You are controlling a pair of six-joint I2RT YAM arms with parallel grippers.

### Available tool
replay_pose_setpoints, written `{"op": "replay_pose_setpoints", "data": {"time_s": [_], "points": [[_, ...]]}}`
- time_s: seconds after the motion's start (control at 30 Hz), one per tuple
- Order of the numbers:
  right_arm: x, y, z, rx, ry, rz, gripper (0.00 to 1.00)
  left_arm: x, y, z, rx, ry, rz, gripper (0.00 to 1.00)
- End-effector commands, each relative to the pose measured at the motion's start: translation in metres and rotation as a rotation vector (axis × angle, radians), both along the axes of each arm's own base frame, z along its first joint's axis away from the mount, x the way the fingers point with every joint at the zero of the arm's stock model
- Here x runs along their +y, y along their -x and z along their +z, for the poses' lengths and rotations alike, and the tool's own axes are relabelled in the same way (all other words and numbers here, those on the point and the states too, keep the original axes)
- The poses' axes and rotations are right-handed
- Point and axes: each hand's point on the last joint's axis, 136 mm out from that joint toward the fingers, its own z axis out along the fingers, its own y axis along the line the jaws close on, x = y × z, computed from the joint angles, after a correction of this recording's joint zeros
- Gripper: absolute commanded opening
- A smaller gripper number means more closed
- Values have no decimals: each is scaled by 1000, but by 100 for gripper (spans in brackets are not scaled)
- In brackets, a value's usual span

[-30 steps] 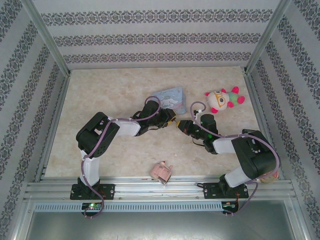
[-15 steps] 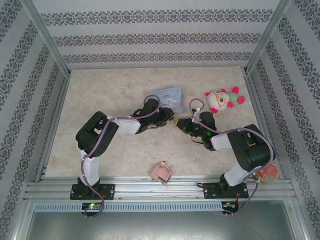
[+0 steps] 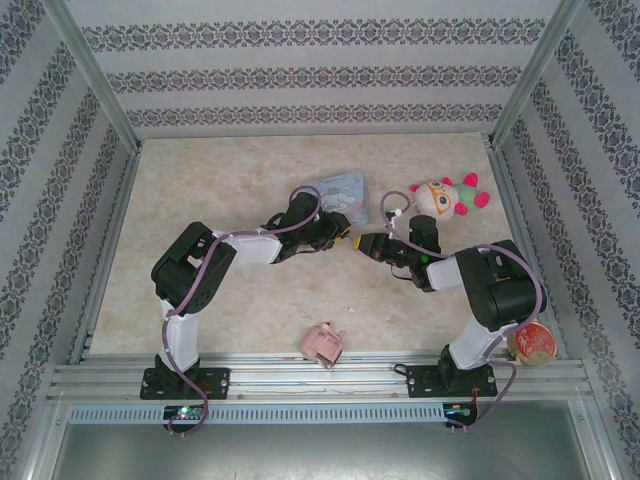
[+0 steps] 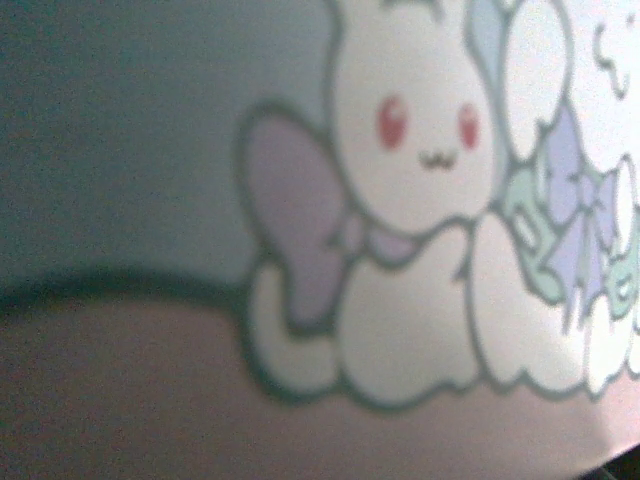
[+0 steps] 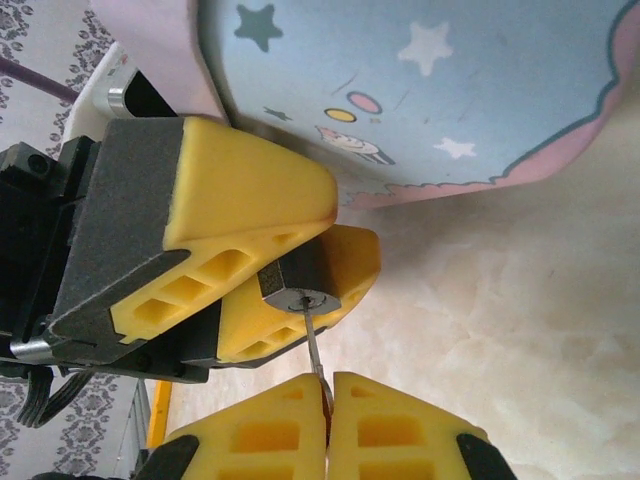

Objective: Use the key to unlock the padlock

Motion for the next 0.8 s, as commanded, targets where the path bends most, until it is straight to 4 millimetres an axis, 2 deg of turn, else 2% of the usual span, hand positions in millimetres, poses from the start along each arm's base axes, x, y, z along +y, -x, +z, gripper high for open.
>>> {"op": "replay_pose_setpoints", "data": {"time_s": [0.0, 0.23, 0.47, 0.77], "points": [[4, -35, 53, -211, -69, -34, 0, -32, 48, -1, 98, 35, -220, 19], [-1, -35, 36, -109, -95, -129, 0, -25, 50, -2, 170, -8, -202, 19], [-4, -19, 11, -58, -46, -190, 0, -21, 41, 3, 185, -75, -170, 20], [-8, 2, -7, -26, -35, -294, 0, -28, 27, -12, 224, -76, -126, 19]]}}
